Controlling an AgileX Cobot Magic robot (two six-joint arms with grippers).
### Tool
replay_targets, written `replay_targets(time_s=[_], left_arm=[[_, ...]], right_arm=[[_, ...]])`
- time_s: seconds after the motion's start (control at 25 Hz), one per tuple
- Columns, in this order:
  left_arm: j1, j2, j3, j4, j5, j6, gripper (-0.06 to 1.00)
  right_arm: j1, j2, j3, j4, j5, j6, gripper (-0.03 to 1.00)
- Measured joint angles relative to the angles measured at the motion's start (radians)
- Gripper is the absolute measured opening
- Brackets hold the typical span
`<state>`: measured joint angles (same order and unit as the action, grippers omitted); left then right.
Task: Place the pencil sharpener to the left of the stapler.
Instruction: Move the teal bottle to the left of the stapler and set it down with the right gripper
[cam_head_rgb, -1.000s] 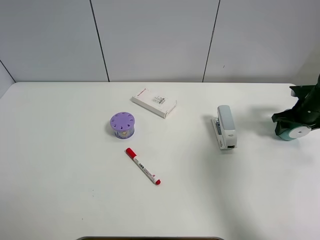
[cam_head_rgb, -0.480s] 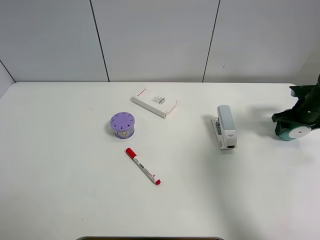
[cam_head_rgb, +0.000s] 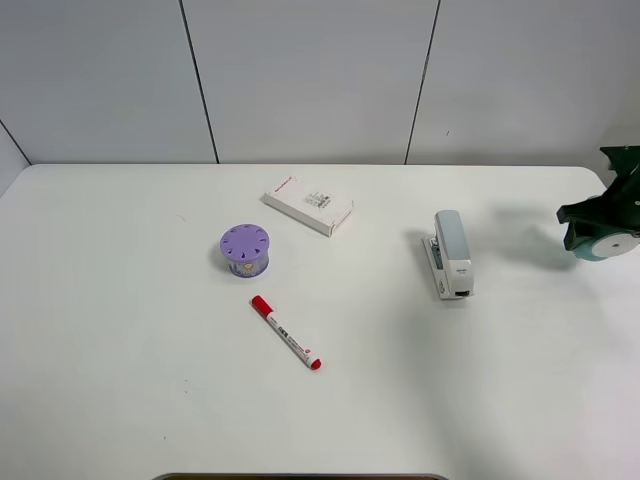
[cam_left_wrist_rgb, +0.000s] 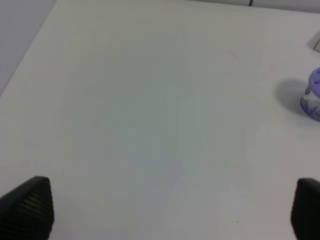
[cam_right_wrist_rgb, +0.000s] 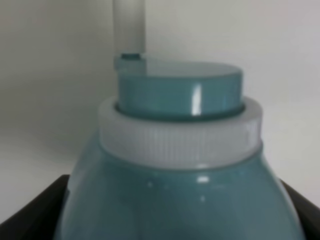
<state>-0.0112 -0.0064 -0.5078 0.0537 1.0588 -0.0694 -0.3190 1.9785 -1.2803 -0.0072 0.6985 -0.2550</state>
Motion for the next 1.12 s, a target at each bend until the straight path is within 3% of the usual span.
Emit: replay_targets(time_s=[0.28,0.76,1.12], left_arm=[[0.0,0.0,0.0,0.0,0.0,0.0,0.95],[0.0,0.0,0.0,0.0,0.0,0.0,0.95],[0.0,0.0,0.0,0.0,0.0,0.0,0.95]], right_arm=[[0.045,-0.106,0.001,0.007,0.063,0.034,0.68],[0.218,-0.231,-0.004,0.066,0.151,0.147,0.68],[0.373,-0.231,-0.143,0.081,0.21,0.244,0.68]])
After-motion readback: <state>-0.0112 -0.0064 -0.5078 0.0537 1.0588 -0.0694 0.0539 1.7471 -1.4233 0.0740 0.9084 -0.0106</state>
